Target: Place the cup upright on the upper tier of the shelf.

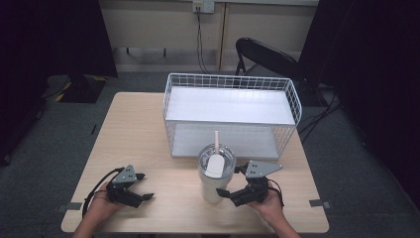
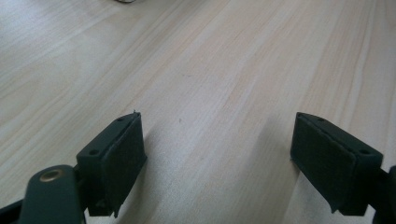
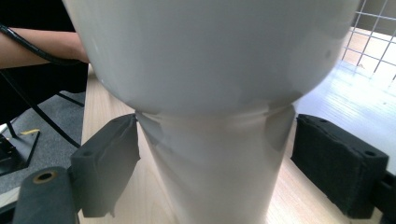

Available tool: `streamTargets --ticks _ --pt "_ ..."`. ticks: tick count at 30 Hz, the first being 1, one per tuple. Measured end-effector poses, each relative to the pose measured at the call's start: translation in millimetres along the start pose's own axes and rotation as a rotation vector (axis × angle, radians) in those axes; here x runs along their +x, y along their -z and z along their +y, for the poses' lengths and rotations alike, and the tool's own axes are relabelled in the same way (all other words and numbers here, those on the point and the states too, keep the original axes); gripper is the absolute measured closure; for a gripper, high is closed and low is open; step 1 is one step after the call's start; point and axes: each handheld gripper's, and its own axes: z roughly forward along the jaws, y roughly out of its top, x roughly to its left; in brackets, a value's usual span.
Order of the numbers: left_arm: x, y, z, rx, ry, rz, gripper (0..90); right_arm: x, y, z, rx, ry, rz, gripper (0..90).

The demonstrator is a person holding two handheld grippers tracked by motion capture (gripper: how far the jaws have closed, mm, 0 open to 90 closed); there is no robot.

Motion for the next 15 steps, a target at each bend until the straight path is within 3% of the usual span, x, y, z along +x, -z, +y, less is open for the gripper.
streamTargets --ticks 15 --pt "0.6 0.6 0.1 0.005 -0.005 0.001 17.5 1.2 -19.3 -0.5 -0.028 -0.005 -0.014 8.1"
